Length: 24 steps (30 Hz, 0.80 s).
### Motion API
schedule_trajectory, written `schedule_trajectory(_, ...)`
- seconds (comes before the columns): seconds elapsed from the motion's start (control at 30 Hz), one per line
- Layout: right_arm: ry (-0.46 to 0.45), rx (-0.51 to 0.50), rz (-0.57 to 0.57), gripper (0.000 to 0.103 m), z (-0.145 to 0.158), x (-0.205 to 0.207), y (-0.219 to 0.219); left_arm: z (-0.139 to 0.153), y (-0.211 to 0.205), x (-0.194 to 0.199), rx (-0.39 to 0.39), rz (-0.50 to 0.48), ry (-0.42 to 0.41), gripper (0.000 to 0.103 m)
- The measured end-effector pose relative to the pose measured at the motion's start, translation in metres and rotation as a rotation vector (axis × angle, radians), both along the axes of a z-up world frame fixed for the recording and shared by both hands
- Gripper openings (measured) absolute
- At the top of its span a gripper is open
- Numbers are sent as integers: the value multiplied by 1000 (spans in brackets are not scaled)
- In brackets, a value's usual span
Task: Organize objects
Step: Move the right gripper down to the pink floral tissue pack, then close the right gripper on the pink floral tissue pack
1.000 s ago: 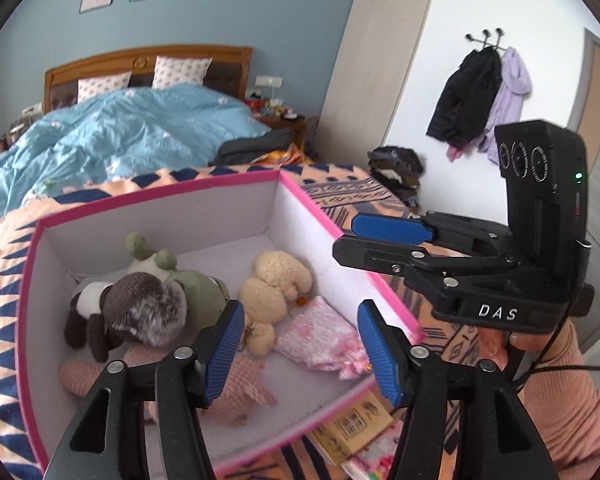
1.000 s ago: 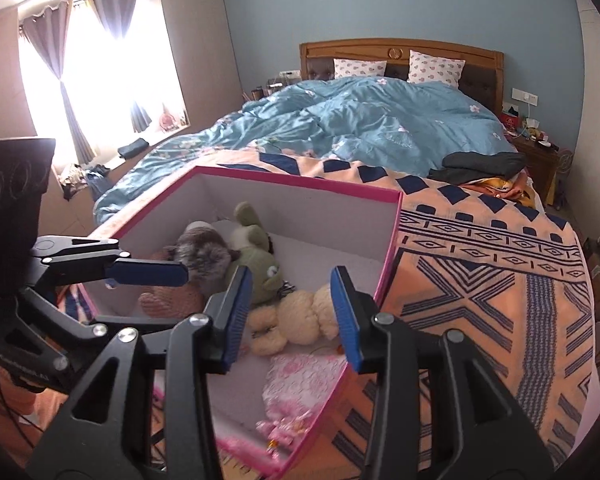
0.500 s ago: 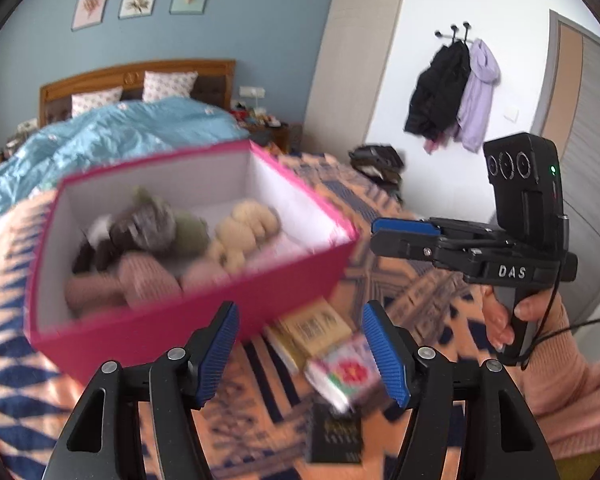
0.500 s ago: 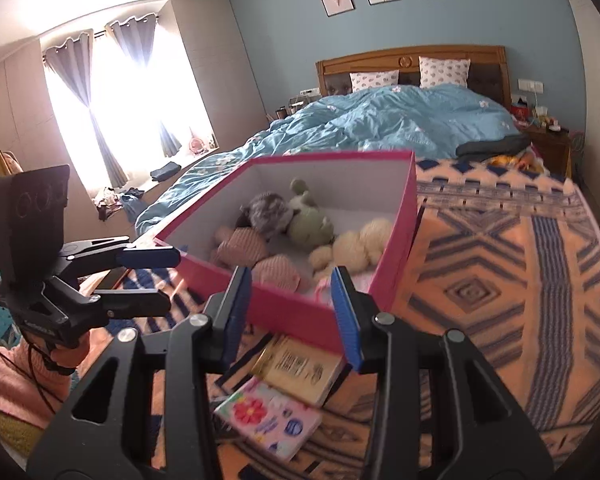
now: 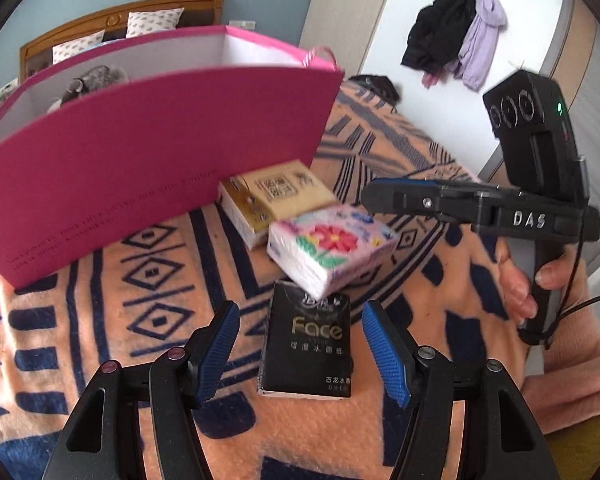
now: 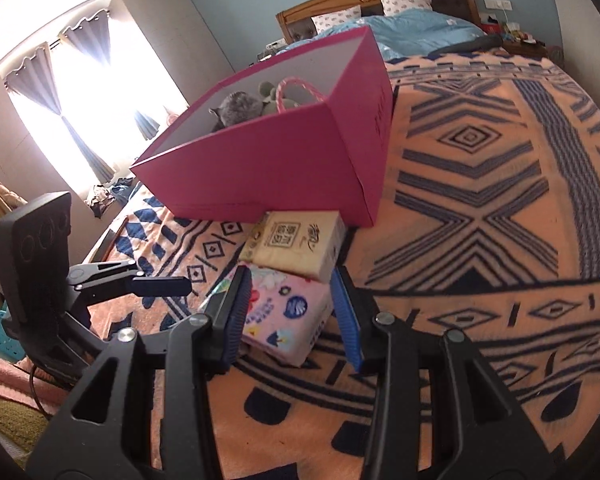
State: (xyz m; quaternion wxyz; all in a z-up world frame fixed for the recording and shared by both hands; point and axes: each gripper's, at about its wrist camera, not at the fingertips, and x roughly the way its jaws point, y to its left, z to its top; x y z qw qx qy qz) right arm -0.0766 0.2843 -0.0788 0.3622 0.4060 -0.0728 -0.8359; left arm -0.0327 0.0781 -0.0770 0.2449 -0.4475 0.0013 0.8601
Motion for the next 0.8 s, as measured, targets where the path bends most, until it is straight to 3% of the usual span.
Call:
schedule_trajectory(0.23, -38, -12, -11, 47, -9, 1, 0, -11, 7, -1, -65, 3, -11, 65)
schedule_trajectory(0.57, -66, -15, -3, 47, -15, 3, -2, -8, -30, -6, -87, 124, -39, 56)
schedule_trajectory(0.67, -72, -19, -5, 47, -16, 4, -1, -3, -40, -6, -46, 153, -41, 55)
schedule_trajectory(0.8, -84, -18, -13, 47, -19, 4, 0, 12, -31, -6, 25, 122, -10, 55)
